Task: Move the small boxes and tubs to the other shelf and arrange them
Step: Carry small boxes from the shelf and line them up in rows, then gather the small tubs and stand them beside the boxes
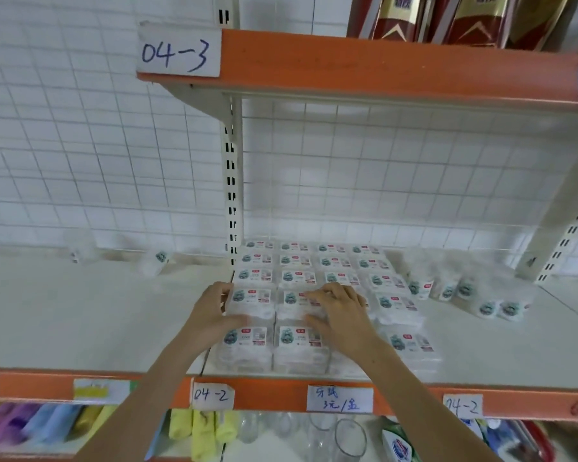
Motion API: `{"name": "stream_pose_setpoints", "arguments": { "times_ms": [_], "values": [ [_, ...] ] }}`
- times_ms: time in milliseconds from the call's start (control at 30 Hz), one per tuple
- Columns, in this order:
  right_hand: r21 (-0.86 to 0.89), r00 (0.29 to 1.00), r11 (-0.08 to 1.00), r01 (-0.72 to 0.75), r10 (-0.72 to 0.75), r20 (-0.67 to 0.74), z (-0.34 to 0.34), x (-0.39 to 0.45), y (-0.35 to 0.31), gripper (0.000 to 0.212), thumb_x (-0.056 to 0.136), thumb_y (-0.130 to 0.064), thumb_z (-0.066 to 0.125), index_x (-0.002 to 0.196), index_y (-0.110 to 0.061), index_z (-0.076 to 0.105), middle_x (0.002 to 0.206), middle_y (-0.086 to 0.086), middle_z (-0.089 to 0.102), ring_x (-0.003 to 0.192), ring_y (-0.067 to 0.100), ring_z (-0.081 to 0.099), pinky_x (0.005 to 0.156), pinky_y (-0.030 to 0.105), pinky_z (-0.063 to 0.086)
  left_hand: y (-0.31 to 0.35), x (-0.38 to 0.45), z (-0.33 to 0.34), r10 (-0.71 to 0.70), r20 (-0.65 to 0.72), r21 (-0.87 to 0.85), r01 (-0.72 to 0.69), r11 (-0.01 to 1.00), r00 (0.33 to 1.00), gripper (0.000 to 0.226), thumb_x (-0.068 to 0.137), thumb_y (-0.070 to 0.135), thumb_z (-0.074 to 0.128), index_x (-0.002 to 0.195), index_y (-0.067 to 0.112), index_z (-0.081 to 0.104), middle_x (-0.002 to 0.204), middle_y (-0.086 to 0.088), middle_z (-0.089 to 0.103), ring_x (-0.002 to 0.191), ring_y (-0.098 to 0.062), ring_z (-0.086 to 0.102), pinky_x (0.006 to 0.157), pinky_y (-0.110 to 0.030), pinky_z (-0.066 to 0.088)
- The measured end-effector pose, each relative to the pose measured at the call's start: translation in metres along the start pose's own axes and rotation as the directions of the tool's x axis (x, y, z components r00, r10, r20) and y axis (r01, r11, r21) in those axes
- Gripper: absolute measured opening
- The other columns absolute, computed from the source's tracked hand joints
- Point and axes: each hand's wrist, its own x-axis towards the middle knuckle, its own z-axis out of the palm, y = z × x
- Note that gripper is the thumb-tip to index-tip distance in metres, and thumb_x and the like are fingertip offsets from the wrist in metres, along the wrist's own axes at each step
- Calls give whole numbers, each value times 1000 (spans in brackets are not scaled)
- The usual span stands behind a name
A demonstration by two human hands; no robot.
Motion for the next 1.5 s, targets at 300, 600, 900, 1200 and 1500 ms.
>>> {"name": "stream_pose_setpoints", "arguments": {
  "times_ms": [300,600,900,1200,1500],
  "values": [
    [-64,998,998,-16,20,53,-15,-5,-13,46,91,-42,49,134,-28,41,135,0,44,122,24,45,105,39,33,16,-4,-2,-83,92,69,77,995,992,80,73,22,76,136,14,29,137,-4,30,117,-18,40,79,-17,37],
    [25,999,1000,0,1,-49,-39,-99,-16,43,92,-36,49,132,-23,43,126,-1,54,115,19,51,91,31,41,8,-83,-46,224,15,331,-216,918,974,40,85,18,63,123,13,50,109,-2,52,103,-19,53,84,-27,40],
    [90,997,994,68,-70,24,-14,-221,-22,40,85,-38,59,123,-24,55,123,-4,58,107,18,59,85,29,47,-18,-248,-55,294,50,758,-228,611,955,32,75,36,42,99,19,53,88,-4,65,76,-27,65,61,-33,56],
    [238,903,935,264,-326,280,19,-260,-108,41,93,-44,44,133,-34,38,136,-16,38,123,5,42,98,22,36,-50,-397,-92,29,-121,797,80,599,992,41,75,44,49,108,22,62,100,5,66,87,-17,66,67,-29,54],
    [377,801,835,401,-519,298,41,-217,-247,45,92,-48,45,134,-38,34,128,-23,38,118,-1,43,84,16,38,-94,-461,-186,-99,-366,711,347,611,925,42,89,40,50,130,29,46,128,10,50,115,-9,47,91,-21,39]
  ]
}}
